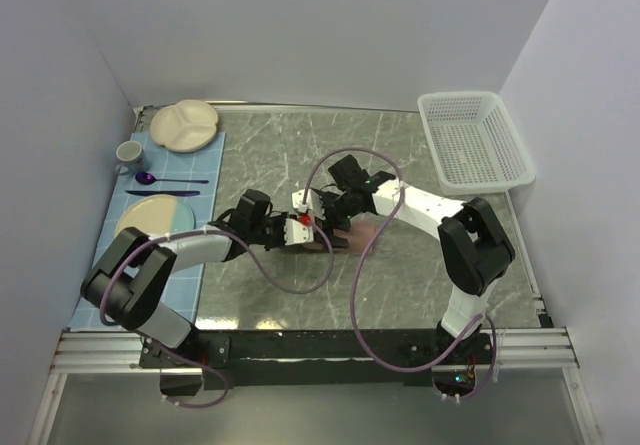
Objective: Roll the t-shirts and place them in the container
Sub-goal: Roll the T-shirt to the center of the board, then pick up the T-shirt from the center of the board.
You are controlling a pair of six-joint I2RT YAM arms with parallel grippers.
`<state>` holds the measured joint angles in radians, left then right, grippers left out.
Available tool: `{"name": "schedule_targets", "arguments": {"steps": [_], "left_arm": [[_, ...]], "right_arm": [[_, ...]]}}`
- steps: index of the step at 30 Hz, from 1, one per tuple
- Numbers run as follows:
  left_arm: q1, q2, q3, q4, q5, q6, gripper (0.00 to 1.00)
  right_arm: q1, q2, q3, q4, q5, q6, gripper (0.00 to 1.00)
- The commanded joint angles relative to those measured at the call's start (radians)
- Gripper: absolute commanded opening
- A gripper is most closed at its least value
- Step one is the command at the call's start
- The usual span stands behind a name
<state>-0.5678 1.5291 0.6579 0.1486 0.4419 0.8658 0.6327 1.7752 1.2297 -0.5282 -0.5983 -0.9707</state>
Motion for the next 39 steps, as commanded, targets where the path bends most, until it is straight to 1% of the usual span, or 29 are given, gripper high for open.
{"name": "schedule_targets", "arguments": {"steps": [1, 5, 12, 16, 23, 30, 34, 35, 36, 39], "left_arm": [[-0.007, -0.057, -0.015, 0.105, 0.026, -0.027, 0.27], [-0.01, -0.066, -0.024, 0.117, 0.029, -0.031, 0.27], [-0.009, -0.095, -0.032, 0.086, 0.052, -0.034, 0.27], [-0.017, -0.103, -0.049, 0.083, 0.049, -0.022, 0.27], [-0.029, -0.086, -0.029, 0.045, 0.05, 0.001, 0.27], [-0.03, -0.095, -0.029, 0.04, 0.063, -0.005, 0.26], [-0.03, -0.109, -0.05, 0.061, 0.074, 0.007, 0.26], [-0.033, -0.107, -0.053, 0.063, 0.072, 0.013, 0.26], [-0.033, -0.107, -0.053, 0.065, 0.07, 0.013, 0.27], [-0.038, -0.109, -0.055, 0.057, 0.061, 0.013, 0.28]], "right_arm": [[0.03, 0.021, 0.031, 0.029, 0.09, 0.092, 1.0], [0.067, 0.049, 0.048, 0.016, 0.129, 0.081, 1.0], [0.099, 0.113, 0.089, 0.016, 0.167, 0.151, 1.0], [0.116, 0.132, 0.096, 0.037, 0.173, 0.164, 1.0], [0.165, 0.159, 0.073, 0.073, 0.19, 0.173, 1.0], [0.186, 0.197, 0.054, 0.134, 0.244, 0.234, 1.0], [0.193, 0.211, 0.033, 0.161, 0.224, 0.27, 1.0], [0.196, 0.211, 0.025, 0.168, 0.218, 0.264, 1.0], [0.197, 0.214, 0.016, 0.174, 0.218, 0.26, 0.97], [0.208, 0.216, -0.01, 0.215, 0.23, 0.29, 1.0]]}}
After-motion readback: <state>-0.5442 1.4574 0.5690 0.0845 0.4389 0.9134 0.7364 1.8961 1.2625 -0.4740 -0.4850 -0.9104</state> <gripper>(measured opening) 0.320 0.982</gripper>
